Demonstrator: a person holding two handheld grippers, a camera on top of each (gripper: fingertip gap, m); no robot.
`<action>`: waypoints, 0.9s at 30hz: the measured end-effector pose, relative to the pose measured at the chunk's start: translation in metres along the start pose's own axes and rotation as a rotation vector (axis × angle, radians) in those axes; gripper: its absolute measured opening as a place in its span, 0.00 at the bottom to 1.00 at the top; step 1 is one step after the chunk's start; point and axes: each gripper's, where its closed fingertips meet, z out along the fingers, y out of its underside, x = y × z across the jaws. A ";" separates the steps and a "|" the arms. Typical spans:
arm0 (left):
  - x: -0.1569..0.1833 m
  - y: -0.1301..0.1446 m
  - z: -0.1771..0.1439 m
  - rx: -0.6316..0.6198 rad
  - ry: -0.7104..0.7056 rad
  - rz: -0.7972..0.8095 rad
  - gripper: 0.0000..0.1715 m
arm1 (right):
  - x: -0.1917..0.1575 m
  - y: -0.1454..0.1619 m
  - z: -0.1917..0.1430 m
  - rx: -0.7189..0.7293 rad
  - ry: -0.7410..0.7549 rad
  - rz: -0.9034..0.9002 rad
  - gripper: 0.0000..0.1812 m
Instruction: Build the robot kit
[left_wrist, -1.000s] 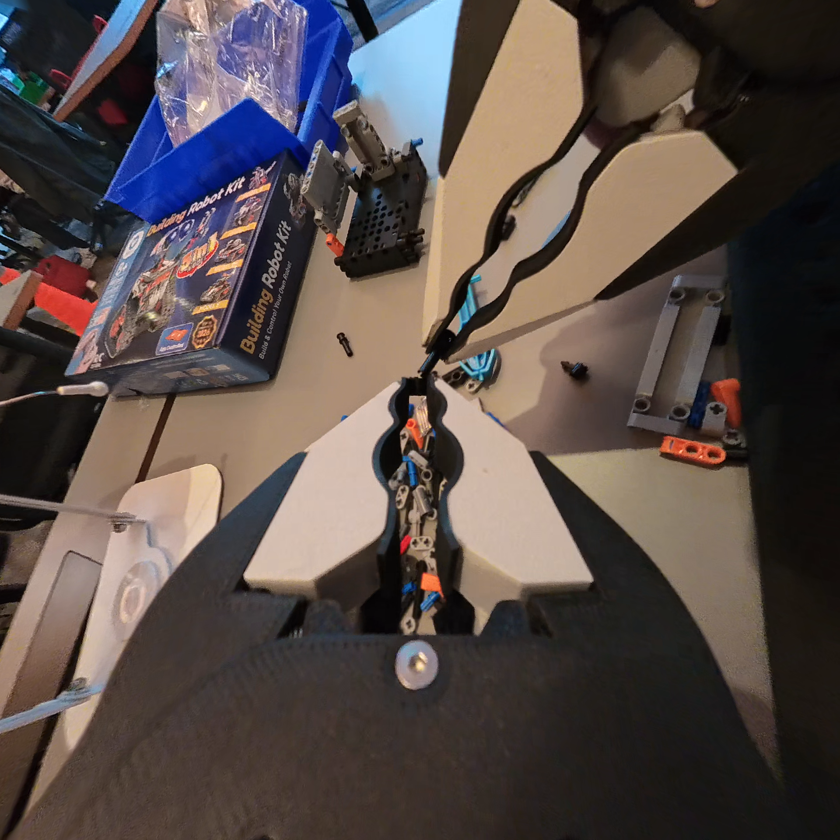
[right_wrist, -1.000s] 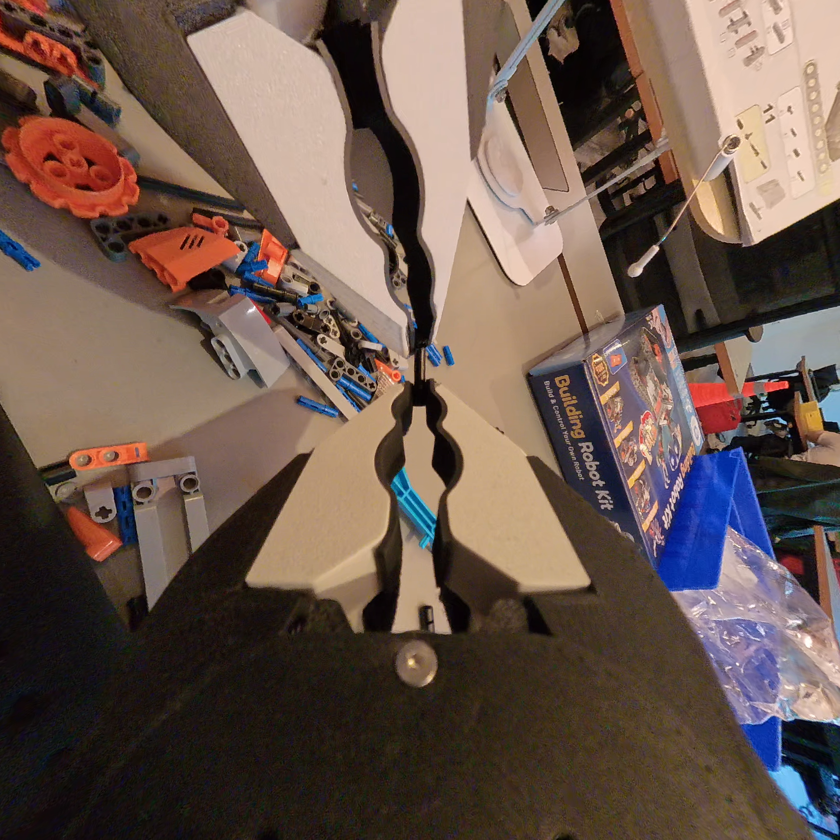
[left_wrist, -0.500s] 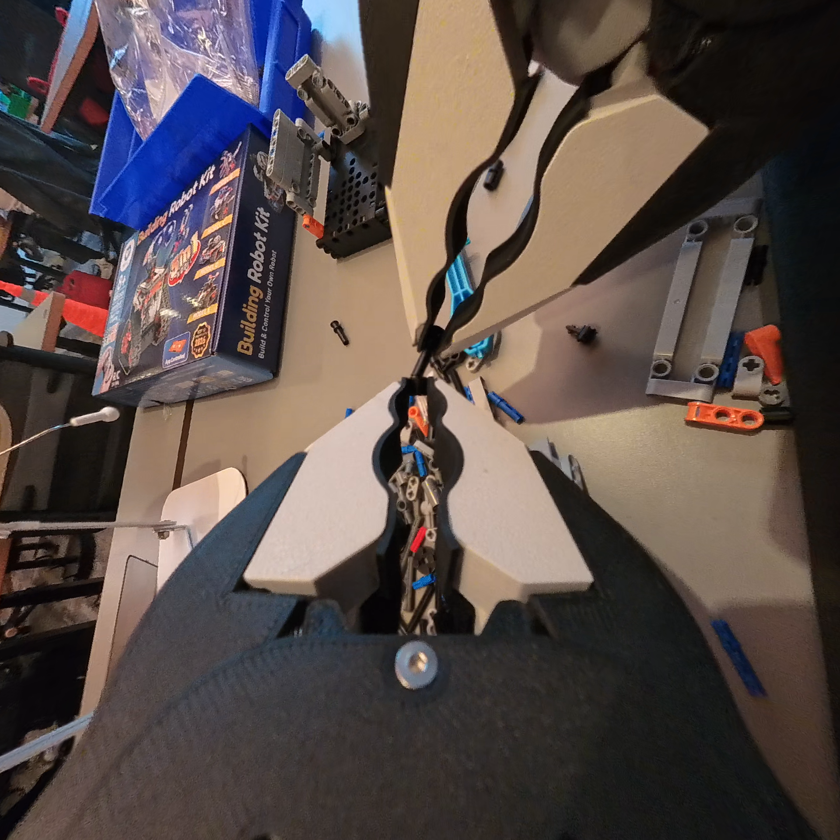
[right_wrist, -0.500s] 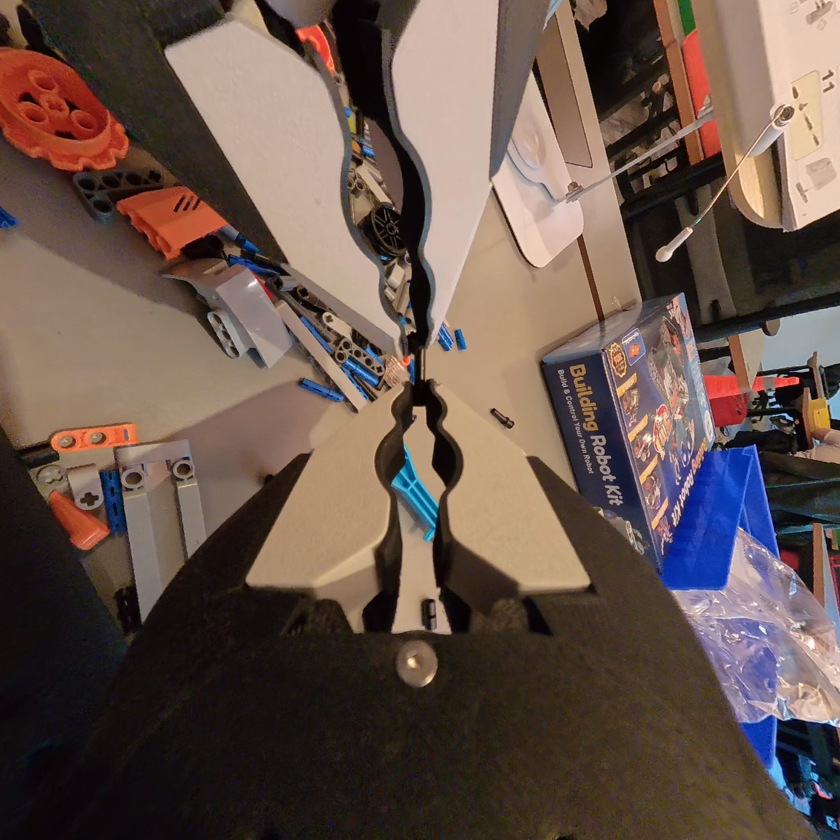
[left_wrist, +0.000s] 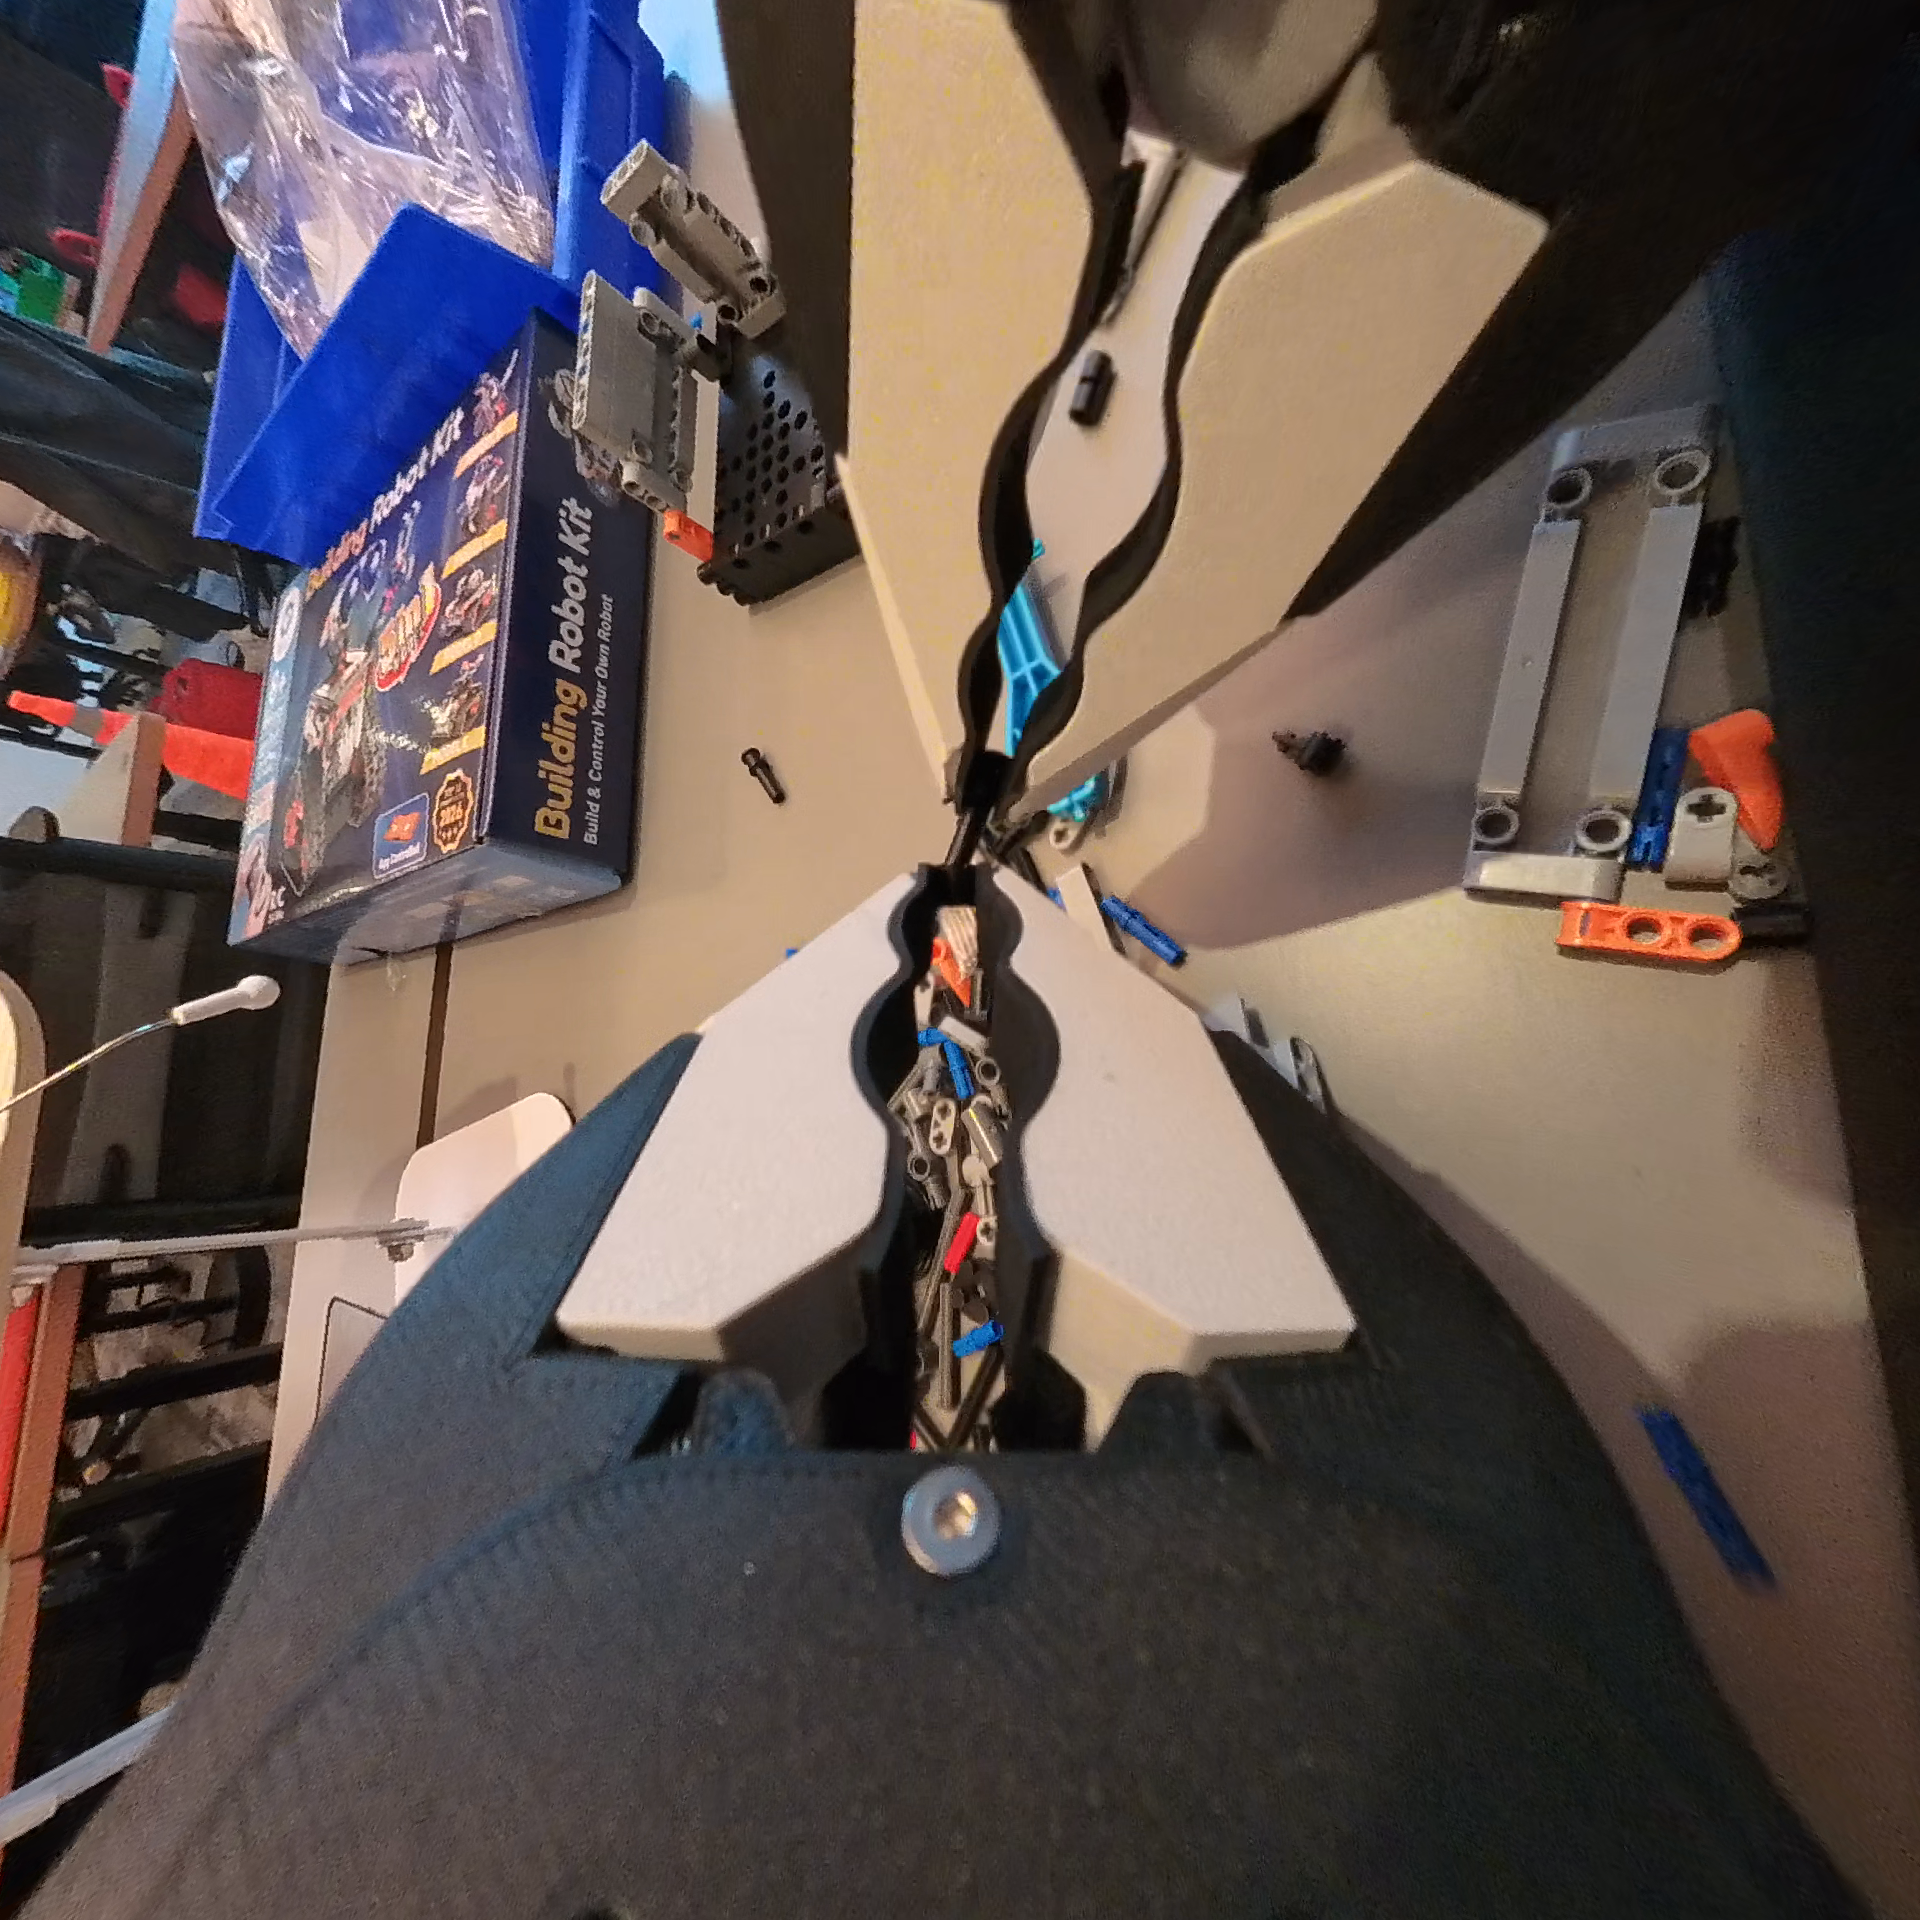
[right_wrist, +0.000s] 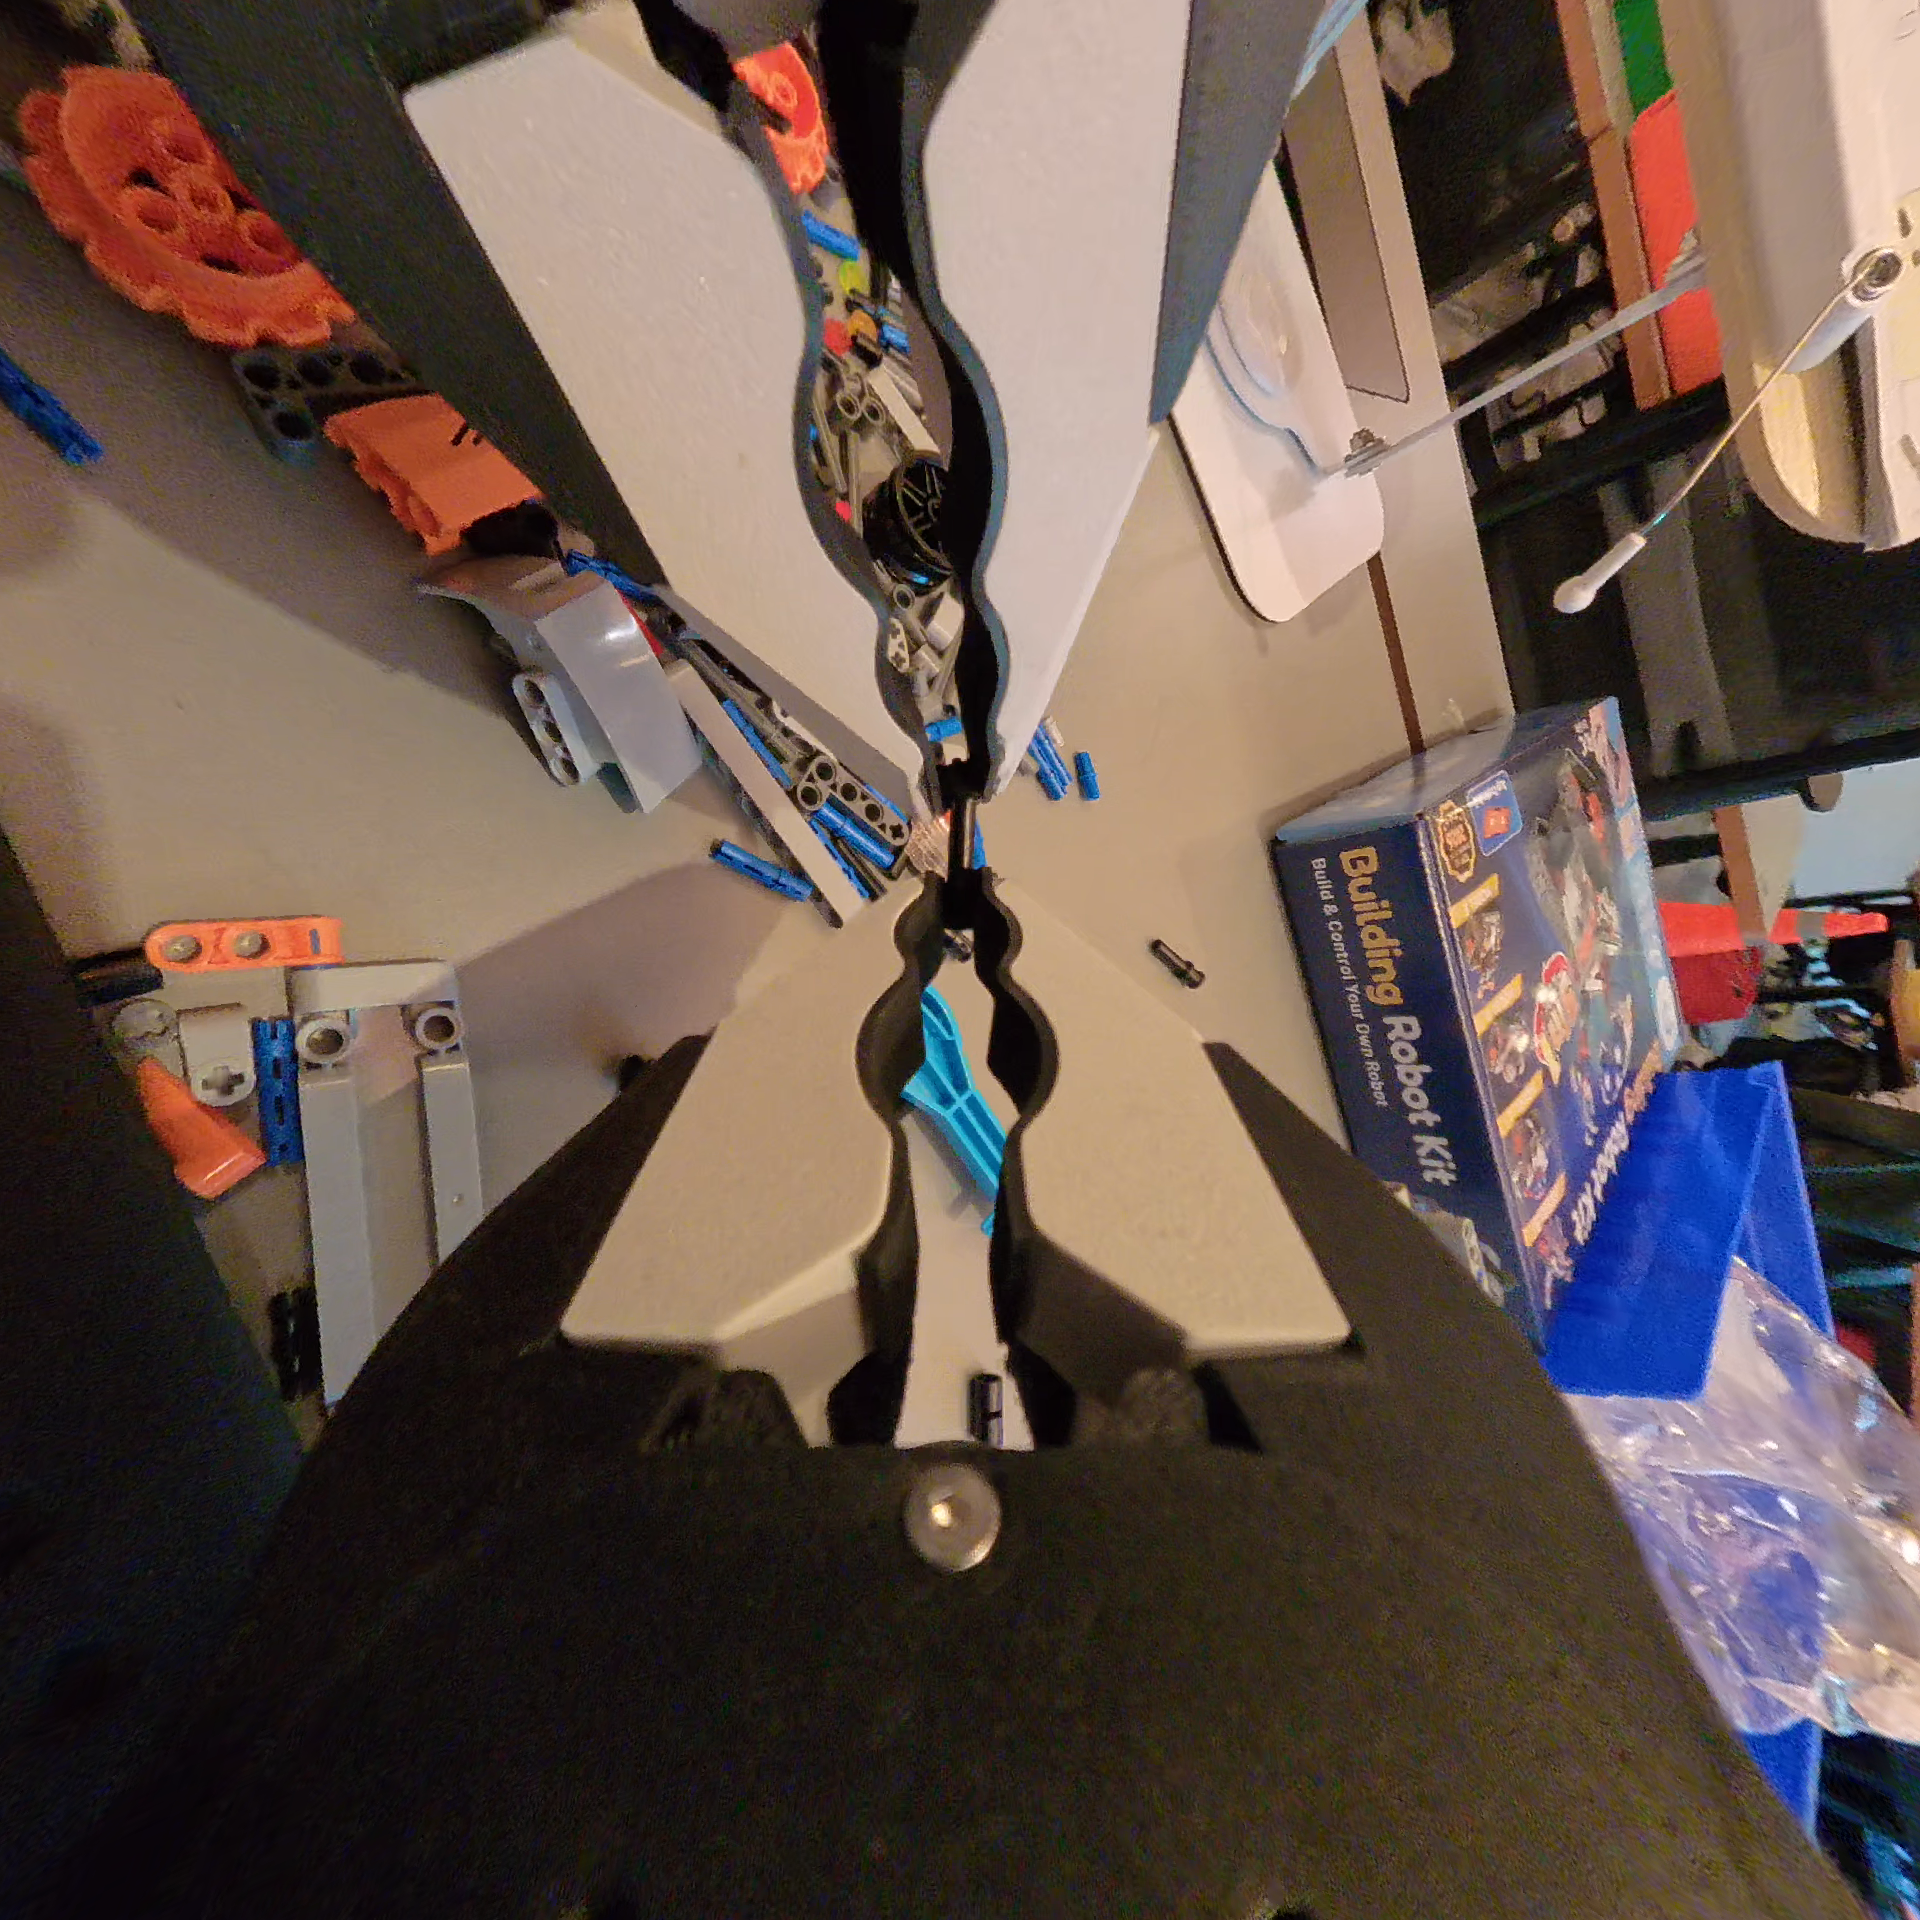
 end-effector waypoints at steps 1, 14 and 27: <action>0.001 0.000 0.001 0.000 0.003 0.008 0.02 | -0.001 0.000 0.000 0.010 -0.009 -0.001 0.02; 0.019 0.002 0.011 -0.001 0.094 -0.002 0.02 | -0.017 0.012 0.000 0.045 -0.167 0.087 0.02; 0.051 0.007 0.025 0.005 0.270 -0.114 0.11 | -0.044 0.028 -0.008 0.106 -0.456 0.253 0.02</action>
